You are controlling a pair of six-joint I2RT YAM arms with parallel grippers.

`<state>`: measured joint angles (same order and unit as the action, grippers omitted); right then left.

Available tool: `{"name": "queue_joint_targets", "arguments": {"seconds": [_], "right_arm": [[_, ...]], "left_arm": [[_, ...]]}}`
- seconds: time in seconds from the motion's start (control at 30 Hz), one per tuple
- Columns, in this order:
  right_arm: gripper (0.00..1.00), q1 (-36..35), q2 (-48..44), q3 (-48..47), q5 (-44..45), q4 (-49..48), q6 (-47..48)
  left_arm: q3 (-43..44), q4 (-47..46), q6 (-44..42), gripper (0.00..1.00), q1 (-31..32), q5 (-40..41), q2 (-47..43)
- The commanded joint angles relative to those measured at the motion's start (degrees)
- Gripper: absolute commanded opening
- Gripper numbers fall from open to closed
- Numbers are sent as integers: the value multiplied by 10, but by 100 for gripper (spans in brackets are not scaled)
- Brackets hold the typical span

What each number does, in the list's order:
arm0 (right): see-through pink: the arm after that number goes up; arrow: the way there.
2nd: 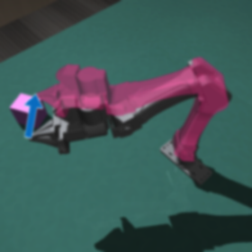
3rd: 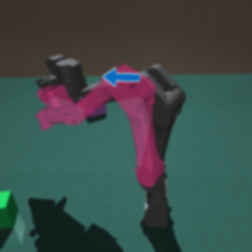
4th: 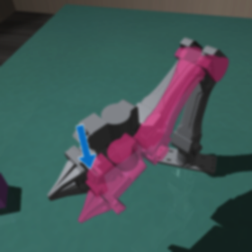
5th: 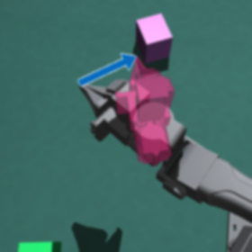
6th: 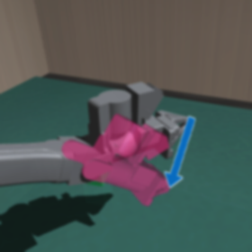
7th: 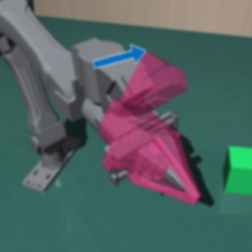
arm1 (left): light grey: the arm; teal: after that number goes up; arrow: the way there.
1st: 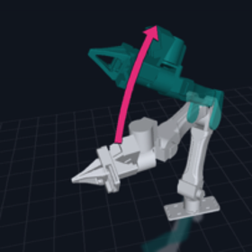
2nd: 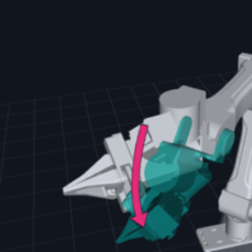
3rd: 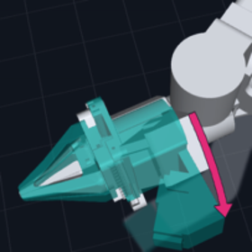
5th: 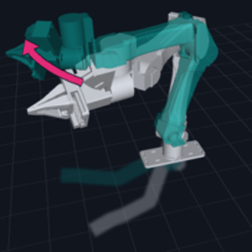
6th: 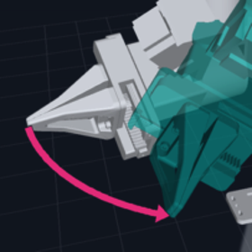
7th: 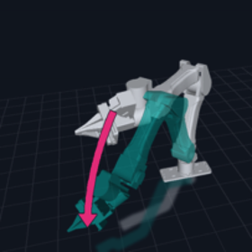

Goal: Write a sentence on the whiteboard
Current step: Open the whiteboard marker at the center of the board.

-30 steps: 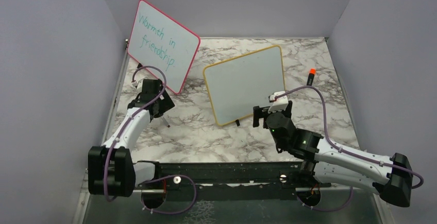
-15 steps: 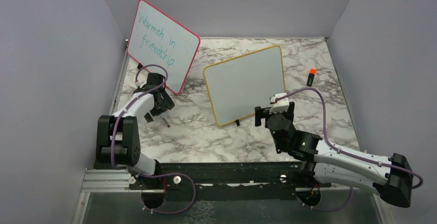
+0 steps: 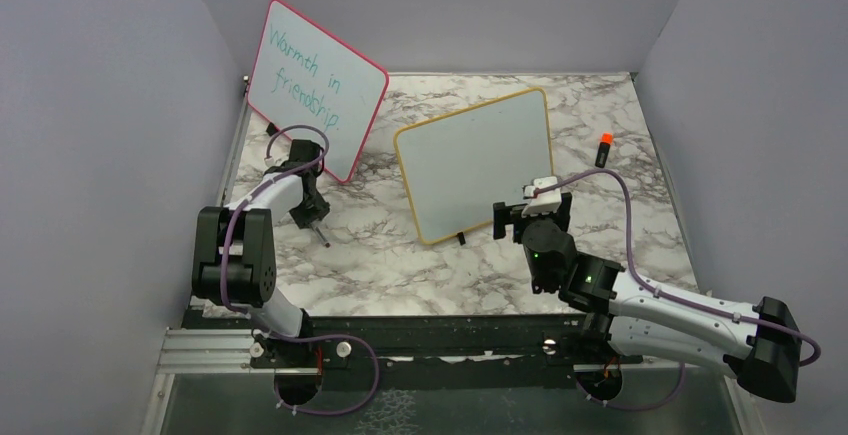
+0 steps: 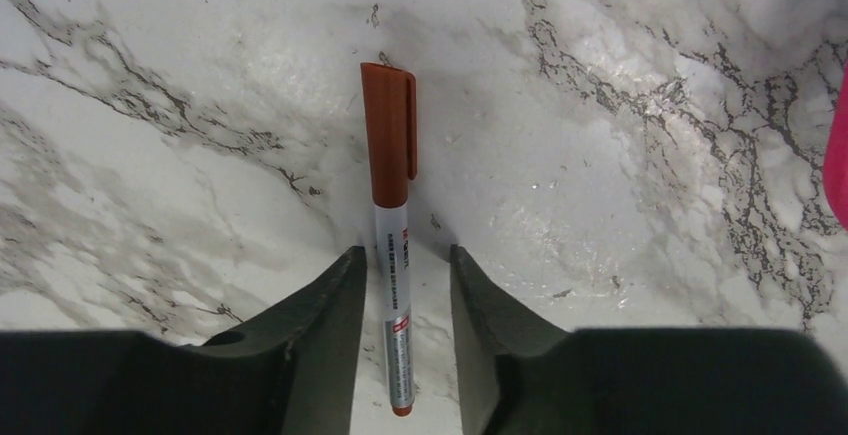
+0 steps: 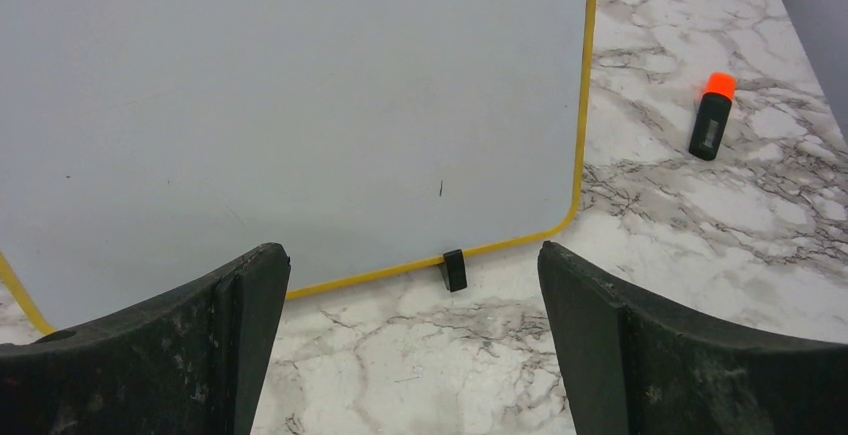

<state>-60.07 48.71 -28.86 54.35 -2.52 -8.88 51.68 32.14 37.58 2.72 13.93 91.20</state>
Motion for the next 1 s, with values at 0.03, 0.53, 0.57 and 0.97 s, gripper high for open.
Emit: {"name": "queue_joint_targets", "arguments": {"seconds": [0.03, 0.53, 0.57, 0.97], "right_arm": [[100, -4, -4, -7, 0, -13, 8], [99, -4, -18, -25, -149, -6, 63], [99, -4, -16, -27, -166, -9, 66], [96, -5, 14, -59, -325, -88, 63]], "left_arm": [[-5, -10, 4, 22, -7, -5, 17], [-54, -28, 43, 0, -10, -135, -173], [-58, -32, 51, 0, -10, -151, -193], [-112, -109, 230, 0, 12, -241, -397]]}}
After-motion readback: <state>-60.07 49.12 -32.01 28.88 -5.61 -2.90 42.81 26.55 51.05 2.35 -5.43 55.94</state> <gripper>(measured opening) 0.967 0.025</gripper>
